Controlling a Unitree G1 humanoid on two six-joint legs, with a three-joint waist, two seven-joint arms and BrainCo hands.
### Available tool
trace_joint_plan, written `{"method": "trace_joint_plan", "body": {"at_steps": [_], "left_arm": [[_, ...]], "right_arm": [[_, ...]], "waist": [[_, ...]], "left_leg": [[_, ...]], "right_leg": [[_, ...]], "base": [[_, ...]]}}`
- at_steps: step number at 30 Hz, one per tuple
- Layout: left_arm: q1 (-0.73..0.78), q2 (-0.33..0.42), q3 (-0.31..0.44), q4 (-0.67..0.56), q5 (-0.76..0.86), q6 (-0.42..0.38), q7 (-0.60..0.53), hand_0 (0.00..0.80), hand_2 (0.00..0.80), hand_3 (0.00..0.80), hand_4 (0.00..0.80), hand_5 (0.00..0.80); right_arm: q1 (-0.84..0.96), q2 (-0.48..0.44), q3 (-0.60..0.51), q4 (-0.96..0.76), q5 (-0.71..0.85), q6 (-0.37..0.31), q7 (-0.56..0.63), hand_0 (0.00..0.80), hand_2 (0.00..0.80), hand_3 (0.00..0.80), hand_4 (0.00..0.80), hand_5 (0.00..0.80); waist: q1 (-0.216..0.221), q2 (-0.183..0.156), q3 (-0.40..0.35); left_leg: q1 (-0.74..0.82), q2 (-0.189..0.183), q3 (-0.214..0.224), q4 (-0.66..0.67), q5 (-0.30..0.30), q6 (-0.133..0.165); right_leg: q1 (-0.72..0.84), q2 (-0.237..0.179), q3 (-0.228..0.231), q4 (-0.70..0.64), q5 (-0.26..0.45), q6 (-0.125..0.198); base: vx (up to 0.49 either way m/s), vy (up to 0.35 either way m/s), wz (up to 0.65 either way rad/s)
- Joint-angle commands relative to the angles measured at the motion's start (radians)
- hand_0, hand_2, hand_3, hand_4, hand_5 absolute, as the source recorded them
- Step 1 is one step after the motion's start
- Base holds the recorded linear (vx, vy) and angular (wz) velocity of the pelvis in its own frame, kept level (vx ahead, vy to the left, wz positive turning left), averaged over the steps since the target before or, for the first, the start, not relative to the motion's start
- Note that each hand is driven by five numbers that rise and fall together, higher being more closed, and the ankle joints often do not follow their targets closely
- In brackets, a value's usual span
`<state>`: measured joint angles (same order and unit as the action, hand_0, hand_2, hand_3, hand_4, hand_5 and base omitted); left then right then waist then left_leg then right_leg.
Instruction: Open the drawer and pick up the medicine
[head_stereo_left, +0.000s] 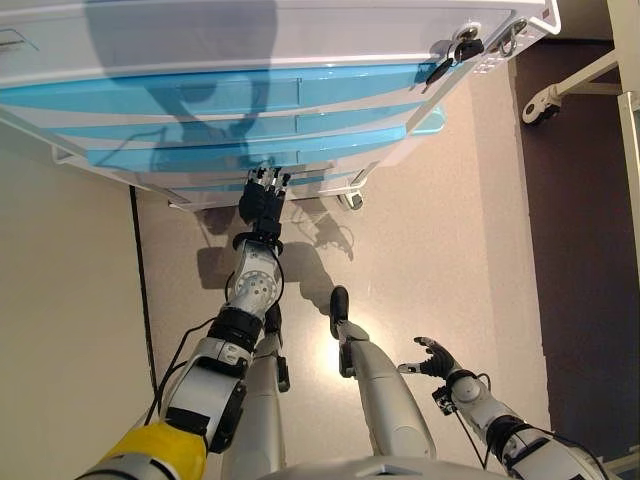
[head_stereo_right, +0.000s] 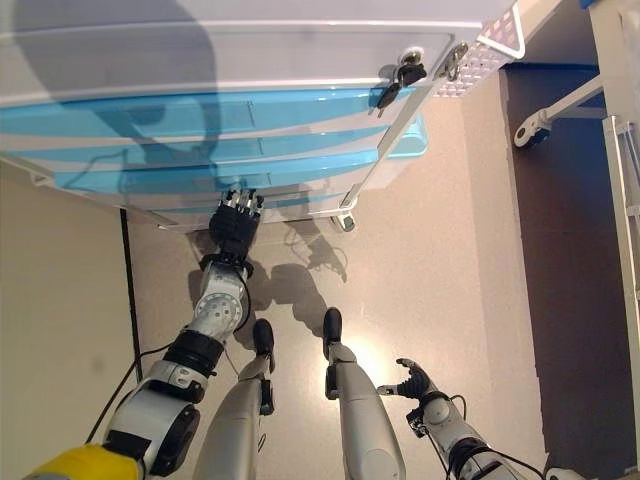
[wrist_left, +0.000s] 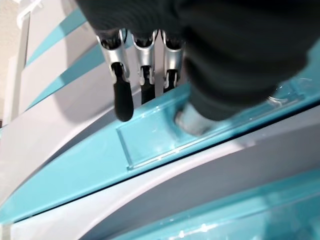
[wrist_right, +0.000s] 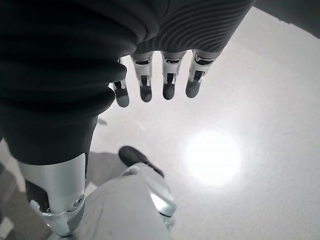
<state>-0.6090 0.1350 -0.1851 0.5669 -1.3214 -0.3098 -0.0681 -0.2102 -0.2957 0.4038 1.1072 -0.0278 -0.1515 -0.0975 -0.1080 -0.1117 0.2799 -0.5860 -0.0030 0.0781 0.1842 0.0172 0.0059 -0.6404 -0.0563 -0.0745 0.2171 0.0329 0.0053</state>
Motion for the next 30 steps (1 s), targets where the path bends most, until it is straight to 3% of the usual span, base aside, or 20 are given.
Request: {"method": "trace_joint_plan", "body": {"at_steps": [1, 20, 30], "left_arm": [[-0.08, -0.02, -0.054, -0.209, 0.035, -0.034, -0.087, 0.8, 0.8, 0.8, 0.8, 0.8], [0.026, -0.016, -0.045, -0.24, 0.02, -0.013, -0.087, 0.8, 0.8, 0.8, 0.8, 0.8], [0.192, 0.011, -0.024, -0.226, 0.017, 0.044, -0.108, 0.8, 0.8, 0.8, 0.8, 0.8]], "right_arm": [[0.049, -0.06, 0.021, 0.003, 0.002, -0.025, 0.004, 0.0, 0.0, 0.0, 0.0, 0.0], [0.043, -0.048, 0.02, 0.034, -0.013, -0.021, -0.001, 0.0, 0.0, 0.0, 0.0, 0.0], [0.04, -0.015, 0.018, 0.032, -0.027, -0.017, -0.023, 0.0, 0.0, 0.0, 0.0, 0.0]], "waist": [[0.009, 0.029, -0.063], [0.038, 0.013, -0.061], [0.093, -0.015, -0.048]], "left_leg": [[-0.035, -0.031, -0.017, 0.006, -0.007, -0.001], [-0.011, -0.022, -0.052, -0.017, 0.019, -0.01], [0.014, -0.009, -0.132, -0.06, 0.071, -0.025]], "right_leg": [[-0.009, 0.0, -0.02, -0.006, 0.05, 0.057], [0.006, -0.001, -0.063, 0.032, 0.028, 0.046], [0.044, -0.004, -0.156, 0.07, -0.03, 0.025]], "base": [[-0.014, -0.036, 0.02], [-0.007, -0.034, 0.05], [0.008, -0.111, 0.27]]}}
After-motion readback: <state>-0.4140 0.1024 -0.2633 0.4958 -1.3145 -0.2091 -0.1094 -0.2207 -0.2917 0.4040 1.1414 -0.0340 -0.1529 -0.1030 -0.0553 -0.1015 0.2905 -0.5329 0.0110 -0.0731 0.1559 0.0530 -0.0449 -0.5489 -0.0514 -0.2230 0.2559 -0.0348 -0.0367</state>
